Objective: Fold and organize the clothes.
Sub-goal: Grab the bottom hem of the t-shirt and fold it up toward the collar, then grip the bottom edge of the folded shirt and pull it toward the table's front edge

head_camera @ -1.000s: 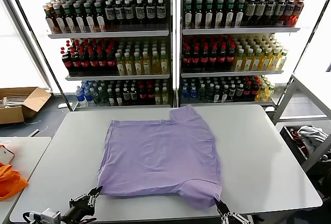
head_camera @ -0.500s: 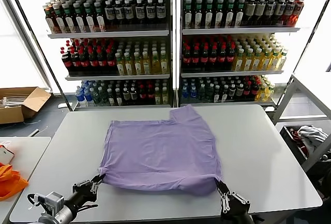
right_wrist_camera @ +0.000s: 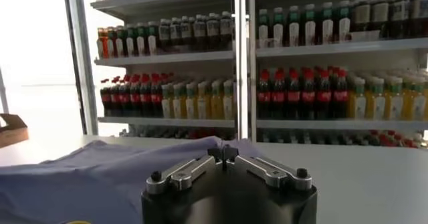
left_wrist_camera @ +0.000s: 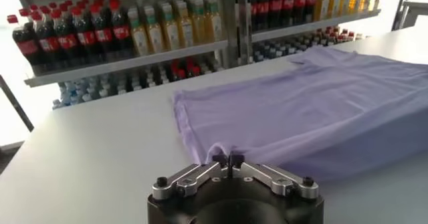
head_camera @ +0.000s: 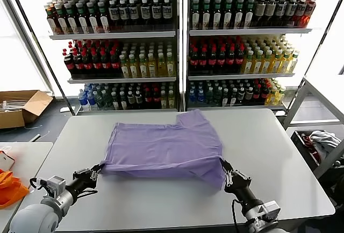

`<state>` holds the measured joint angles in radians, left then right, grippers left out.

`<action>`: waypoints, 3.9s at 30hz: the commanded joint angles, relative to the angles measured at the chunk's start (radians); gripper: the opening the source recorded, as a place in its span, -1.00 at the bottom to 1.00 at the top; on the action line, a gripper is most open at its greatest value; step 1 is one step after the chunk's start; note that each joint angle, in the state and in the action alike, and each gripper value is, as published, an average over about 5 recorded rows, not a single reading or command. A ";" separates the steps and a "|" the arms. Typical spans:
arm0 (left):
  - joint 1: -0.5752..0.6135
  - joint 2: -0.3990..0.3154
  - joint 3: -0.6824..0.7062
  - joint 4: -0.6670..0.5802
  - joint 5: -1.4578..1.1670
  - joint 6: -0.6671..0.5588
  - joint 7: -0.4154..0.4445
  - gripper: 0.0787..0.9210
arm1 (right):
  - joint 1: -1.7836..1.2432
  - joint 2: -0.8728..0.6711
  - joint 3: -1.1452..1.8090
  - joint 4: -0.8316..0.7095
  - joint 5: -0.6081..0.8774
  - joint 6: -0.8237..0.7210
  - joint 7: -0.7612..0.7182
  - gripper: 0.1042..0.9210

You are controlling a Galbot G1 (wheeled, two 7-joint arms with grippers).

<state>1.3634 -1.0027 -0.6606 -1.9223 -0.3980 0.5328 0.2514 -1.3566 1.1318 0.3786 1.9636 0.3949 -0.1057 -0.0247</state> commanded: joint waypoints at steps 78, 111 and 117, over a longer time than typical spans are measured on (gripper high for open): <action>0.109 -0.107 0.028 0.049 0.042 -0.063 -0.020 -0.97 | -0.051 0.008 -0.092 0.000 0.005 -0.198 0.122 -0.99; 0.609 -0.266 -0.115 -0.354 0.134 -0.039 -0.036 -0.97 | -0.537 -0.151 0.078 0.289 -0.037 -0.170 0.101 -0.99; 0.611 -0.272 -0.122 -0.350 0.132 -0.041 -0.036 -0.97 | -0.533 -0.147 0.093 0.275 -0.035 -0.166 0.096 -0.99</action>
<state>1.9039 -1.2561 -0.7658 -2.2145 -0.2737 0.4925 0.2157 -1.8471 1.0021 0.4354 2.2248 0.3603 -0.2765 0.0769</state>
